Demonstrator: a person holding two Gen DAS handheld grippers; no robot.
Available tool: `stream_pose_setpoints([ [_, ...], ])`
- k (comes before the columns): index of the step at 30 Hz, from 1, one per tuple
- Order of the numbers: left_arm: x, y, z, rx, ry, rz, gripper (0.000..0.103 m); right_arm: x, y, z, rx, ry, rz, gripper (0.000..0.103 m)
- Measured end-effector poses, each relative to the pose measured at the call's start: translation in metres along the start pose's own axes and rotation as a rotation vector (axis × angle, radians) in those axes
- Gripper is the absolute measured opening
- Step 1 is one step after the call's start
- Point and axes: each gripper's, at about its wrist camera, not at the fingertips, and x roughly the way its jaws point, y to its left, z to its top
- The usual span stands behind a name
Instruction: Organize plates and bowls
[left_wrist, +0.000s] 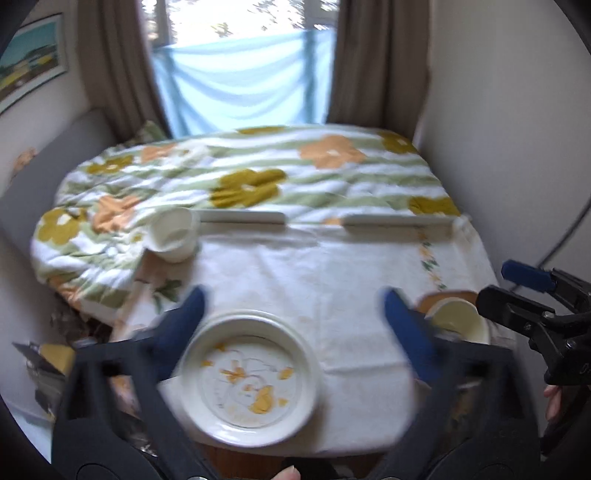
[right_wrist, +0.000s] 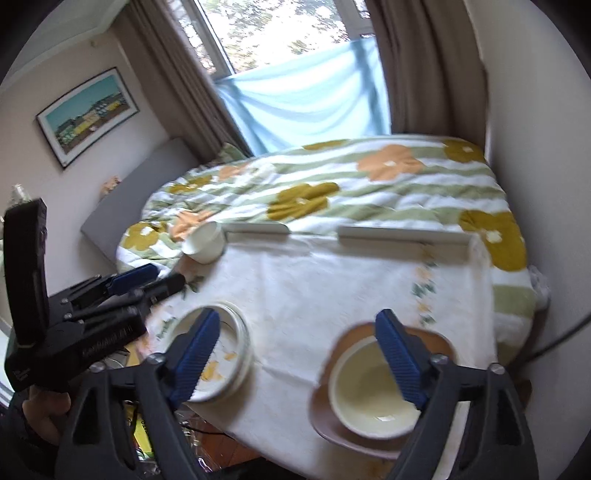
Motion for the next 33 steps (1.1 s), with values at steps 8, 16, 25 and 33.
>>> stream_pose_setpoints([
  [8,0.013,0.110,0.008,-0.165,0.045,0.058,0.102,0.072,0.070,0.033,-0.161,0.074,0.069,0.084],
  [16,0.079,0.216,0.031,-0.364,0.140,0.005,0.102,0.165,0.120,0.102,-0.223,0.157,0.059,0.084],
  [25,0.203,0.276,0.034,-0.516,0.278,-0.093,0.092,0.309,0.138,0.138,-0.148,0.346,0.093,0.084],
  [33,0.280,0.290,0.018,-0.563,0.371,-0.133,0.053,0.393,0.132,0.125,-0.026,0.441,0.117,0.060],
])
